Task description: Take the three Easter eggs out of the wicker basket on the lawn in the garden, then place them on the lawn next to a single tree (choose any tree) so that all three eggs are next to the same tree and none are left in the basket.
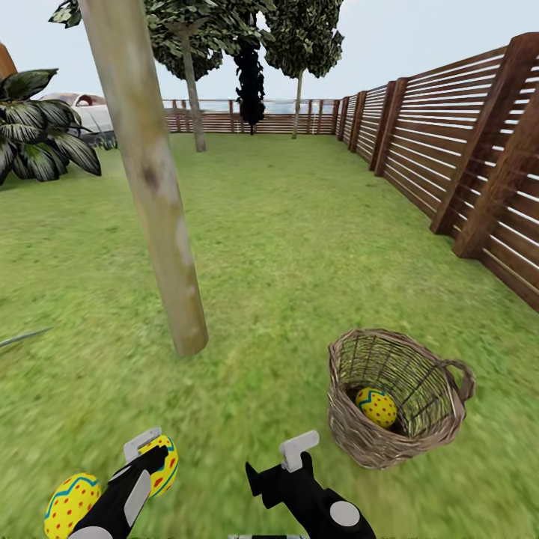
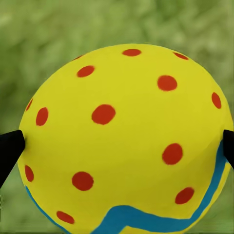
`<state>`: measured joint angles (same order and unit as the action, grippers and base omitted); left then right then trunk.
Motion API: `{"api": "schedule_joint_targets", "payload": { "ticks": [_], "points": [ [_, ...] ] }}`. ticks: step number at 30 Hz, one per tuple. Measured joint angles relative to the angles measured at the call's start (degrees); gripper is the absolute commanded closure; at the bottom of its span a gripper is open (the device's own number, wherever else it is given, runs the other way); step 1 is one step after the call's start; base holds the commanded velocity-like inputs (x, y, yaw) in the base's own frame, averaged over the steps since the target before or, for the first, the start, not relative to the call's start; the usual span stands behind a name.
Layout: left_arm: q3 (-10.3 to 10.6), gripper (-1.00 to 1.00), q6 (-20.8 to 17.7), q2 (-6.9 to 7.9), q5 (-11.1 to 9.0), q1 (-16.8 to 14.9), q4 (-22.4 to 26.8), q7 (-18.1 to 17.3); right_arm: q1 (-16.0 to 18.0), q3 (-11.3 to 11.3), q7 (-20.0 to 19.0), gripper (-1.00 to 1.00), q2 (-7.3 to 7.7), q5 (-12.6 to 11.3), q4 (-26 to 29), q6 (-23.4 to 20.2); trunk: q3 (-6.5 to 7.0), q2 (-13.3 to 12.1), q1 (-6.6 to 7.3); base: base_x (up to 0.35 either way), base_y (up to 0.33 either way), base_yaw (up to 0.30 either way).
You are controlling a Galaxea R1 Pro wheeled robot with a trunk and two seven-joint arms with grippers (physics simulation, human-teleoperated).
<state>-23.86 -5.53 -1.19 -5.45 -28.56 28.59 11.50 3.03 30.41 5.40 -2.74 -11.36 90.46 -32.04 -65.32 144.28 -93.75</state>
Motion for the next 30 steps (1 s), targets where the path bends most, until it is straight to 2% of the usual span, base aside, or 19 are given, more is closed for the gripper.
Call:
{"api": "schedule_joint_targets", "payload": {
  "ticks": [9,12,30],
  "points": [
    [0.0,1.0,-0.06,0.0,0.06,0.0,0.01,0.08,0.0,-0.01,0.01,-1.0,0.0,0.0,0.01,0.0,-2.0,0.12,-0.23,0.0,0.0,0.0],
    [0.02,1.0,-0.06,0.0,0.06,0.0,0.0,0.08,0.0,-0.01,0.01,-1.0,0.0,0.0,0.02,0.0,-2.0,0.12,-0.23,0.0,0.0,0.0],
    [0.03,1.0,-0.04,-0.09,0.06,0.0,0.04,0.08,0.0,0.0,0.01,-1.0,0.0,0.0,0.0,0.0,-5.99,0.36,-0.7,0.0,0.0,0.0]
  ]
}}
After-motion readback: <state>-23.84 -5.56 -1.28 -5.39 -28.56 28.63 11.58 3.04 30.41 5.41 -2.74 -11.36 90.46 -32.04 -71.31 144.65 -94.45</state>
